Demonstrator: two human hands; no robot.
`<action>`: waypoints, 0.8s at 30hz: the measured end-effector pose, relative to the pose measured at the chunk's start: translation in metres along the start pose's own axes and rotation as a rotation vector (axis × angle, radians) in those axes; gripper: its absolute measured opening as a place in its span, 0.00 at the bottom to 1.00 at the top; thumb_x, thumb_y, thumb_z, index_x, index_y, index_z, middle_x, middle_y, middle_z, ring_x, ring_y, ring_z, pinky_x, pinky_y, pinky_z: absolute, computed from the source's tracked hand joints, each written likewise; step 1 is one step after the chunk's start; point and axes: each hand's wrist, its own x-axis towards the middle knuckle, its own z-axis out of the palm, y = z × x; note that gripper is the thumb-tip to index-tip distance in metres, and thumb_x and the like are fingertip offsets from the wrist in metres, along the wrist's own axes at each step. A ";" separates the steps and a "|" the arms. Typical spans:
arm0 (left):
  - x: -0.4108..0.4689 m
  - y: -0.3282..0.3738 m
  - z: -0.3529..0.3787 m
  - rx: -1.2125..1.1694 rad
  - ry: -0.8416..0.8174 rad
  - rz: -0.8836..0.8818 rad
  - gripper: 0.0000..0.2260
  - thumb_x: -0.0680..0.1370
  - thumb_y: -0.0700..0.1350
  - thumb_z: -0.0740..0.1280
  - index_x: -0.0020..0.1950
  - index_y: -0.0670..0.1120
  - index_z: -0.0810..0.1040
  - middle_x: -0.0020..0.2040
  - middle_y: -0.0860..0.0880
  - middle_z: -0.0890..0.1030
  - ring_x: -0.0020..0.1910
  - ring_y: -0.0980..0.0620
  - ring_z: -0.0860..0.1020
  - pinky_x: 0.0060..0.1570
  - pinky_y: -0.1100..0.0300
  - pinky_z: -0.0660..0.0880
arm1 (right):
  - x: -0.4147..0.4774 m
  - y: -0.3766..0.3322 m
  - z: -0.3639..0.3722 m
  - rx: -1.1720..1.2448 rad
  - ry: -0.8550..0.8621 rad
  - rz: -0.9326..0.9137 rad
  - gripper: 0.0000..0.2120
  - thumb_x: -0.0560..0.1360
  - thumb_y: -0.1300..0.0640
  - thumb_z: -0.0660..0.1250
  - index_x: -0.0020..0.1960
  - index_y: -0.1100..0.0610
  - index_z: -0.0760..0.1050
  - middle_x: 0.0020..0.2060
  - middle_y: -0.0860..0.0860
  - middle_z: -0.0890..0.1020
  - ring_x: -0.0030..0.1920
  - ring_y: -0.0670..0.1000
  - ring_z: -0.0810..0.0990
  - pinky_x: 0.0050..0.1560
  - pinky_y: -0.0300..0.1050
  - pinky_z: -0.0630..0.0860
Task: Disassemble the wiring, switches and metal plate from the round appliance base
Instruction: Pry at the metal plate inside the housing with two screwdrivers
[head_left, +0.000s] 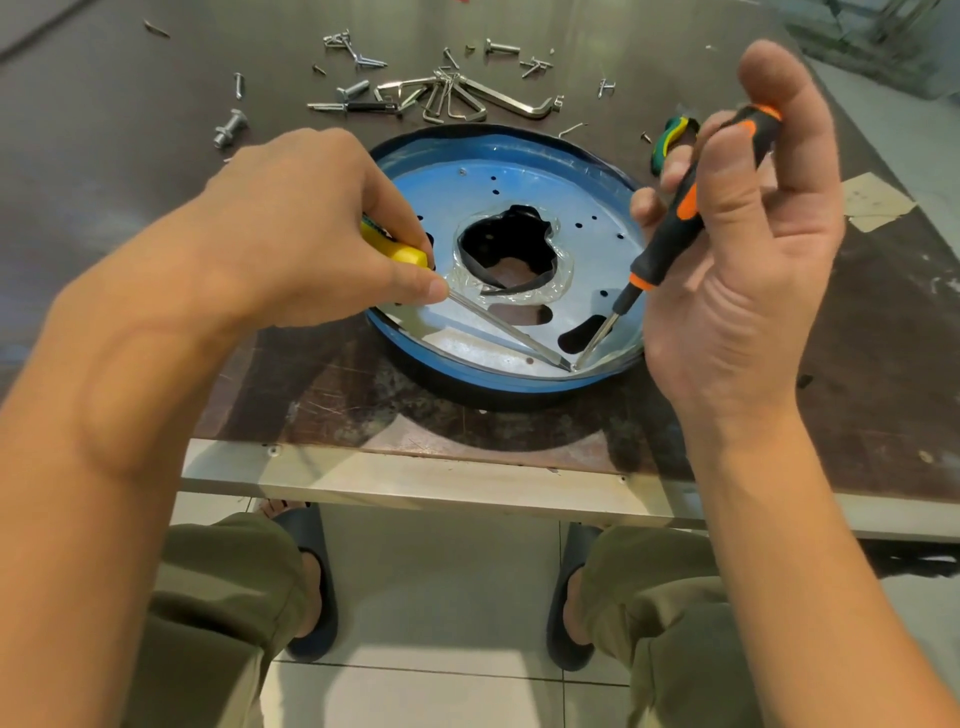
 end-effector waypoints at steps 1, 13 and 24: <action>0.000 0.000 0.000 -0.003 -0.001 0.001 0.18 0.62 0.67 0.69 0.47 0.61 0.85 0.44 0.54 0.81 0.46 0.46 0.76 0.49 0.49 0.77 | 0.000 0.000 -0.002 -0.002 -0.004 0.002 0.13 0.84 0.67 0.57 0.68 0.62 0.68 0.47 0.56 0.75 0.43 0.52 0.74 0.47 0.50 0.72; 0.001 -0.001 0.000 -0.002 -0.010 0.020 0.15 0.65 0.66 0.72 0.46 0.60 0.85 0.43 0.56 0.79 0.45 0.48 0.76 0.46 0.50 0.76 | -0.002 -0.002 0.000 0.011 -0.023 0.029 0.16 0.83 0.66 0.55 0.70 0.65 0.67 0.49 0.60 0.77 0.48 0.57 0.74 0.50 0.50 0.73; 0.002 -0.002 0.001 0.010 0.008 0.010 0.14 0.65 0.66 0.72 0.46 0.61 0.85 0.45 0.54 0.82 0.44 0.46 0.77 0.44 0.52 0.74 | -0.004 -0.001 0.000 -0.052 -0.046 -0.016 0.16 0.83 0.68 0.56 0.70 0.65 0.66 0.50 0.60 0.77 0.44 0.58 0.76 0.52 0.52 0.73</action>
